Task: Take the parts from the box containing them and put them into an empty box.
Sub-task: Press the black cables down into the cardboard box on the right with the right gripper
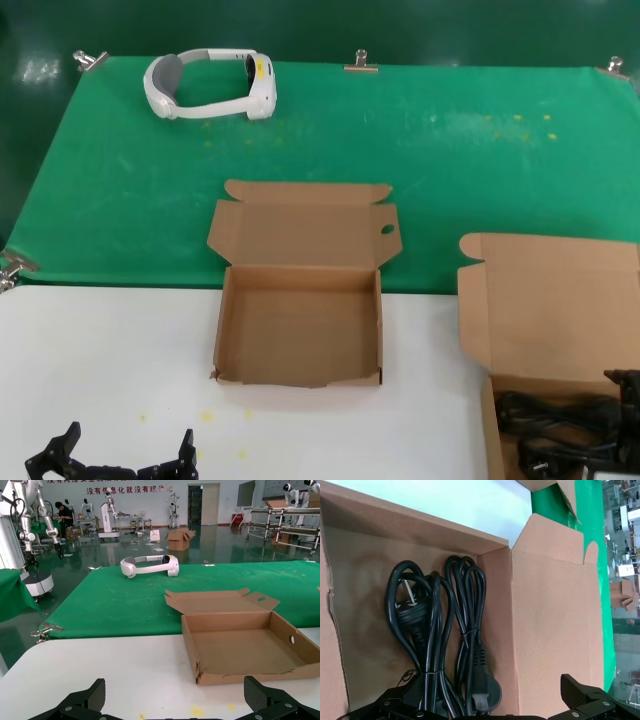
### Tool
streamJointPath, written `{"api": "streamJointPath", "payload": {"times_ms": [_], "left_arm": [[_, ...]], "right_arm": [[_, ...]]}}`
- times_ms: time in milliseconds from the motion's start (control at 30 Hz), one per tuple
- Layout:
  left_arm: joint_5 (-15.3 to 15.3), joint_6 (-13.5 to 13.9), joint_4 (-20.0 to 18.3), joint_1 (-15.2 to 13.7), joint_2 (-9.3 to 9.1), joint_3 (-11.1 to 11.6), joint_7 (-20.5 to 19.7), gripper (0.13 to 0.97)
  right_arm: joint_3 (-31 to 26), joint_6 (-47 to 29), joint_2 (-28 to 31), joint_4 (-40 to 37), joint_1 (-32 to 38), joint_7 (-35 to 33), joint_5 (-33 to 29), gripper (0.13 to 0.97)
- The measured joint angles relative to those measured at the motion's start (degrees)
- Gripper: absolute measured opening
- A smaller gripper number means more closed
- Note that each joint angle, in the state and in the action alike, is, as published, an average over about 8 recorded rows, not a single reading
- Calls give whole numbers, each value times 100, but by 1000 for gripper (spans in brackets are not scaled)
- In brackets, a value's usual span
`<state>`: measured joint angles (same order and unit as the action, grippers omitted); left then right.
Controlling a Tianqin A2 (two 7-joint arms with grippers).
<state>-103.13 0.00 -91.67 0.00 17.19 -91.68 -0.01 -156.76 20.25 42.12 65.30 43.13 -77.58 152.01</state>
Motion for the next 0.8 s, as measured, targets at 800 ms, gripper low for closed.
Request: {"api": "streamJointPath", "payload": {"times_ms": [800], "left_arm": [[0, 0, 0, 0, 0, 0, 0, 966]], "right_arm": [[-91, -190, -73, -238, 122, 109, 21, 819]]}}
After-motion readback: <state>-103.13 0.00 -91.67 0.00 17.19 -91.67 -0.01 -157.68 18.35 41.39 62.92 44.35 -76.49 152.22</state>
